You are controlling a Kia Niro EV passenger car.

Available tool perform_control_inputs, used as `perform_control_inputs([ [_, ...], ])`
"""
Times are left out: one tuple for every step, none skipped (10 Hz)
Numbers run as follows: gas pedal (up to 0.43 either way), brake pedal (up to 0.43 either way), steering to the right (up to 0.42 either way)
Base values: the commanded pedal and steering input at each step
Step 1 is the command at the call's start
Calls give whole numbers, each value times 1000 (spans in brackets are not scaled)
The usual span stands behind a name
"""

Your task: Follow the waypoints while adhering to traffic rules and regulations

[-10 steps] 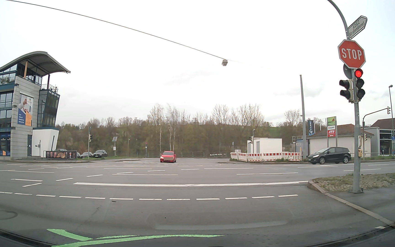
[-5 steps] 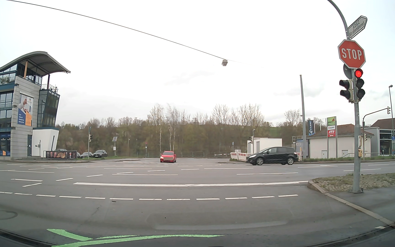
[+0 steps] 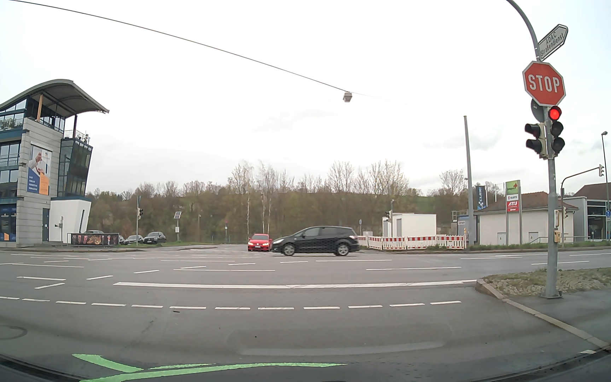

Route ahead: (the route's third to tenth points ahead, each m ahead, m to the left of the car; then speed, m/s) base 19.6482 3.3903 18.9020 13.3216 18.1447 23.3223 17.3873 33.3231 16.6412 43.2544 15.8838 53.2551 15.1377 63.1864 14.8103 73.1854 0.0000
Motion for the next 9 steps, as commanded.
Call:
perform_control_inputs([
  [0, 409, -73],
  [0, 409, -73],
  [0, 409, -73],
  [0, 402, -73],
  [0, 409, -73],
  [0, 409, -73],
  [0, 409, -73],
  [0, 409, -73],
  [0, 409, -73],
])
